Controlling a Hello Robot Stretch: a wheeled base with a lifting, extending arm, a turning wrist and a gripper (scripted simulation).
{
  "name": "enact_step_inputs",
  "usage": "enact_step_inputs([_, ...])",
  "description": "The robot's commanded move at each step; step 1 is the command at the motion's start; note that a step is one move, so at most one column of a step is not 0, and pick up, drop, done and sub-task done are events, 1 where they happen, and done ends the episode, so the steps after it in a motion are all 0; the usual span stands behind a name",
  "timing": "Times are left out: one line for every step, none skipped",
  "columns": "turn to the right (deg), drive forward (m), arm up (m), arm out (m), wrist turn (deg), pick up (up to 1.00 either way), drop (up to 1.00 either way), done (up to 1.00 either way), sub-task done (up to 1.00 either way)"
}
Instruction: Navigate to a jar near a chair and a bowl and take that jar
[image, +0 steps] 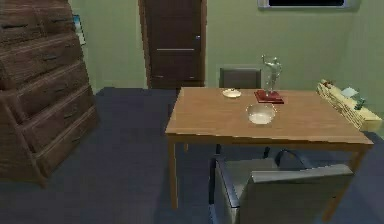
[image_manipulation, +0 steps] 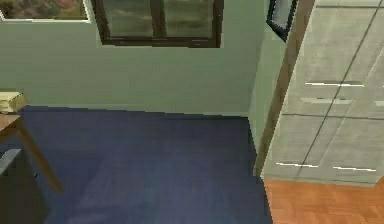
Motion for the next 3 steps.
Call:
enact_step_inputs([-45.0, 0.0, 0.0, 0.0, 0.0, 0.0, 0.0, 0.0, 0.0])
enact_step_inputs([0.0, 0.95, 0.0, 0.0, 0.0, 0.0, 0.0, 0.0, 0.0])
enact_step_inputs([45.0, 0.0, 0.0, 0.0, 0.0, 0.0, 0.0, 0.0, 0.0])
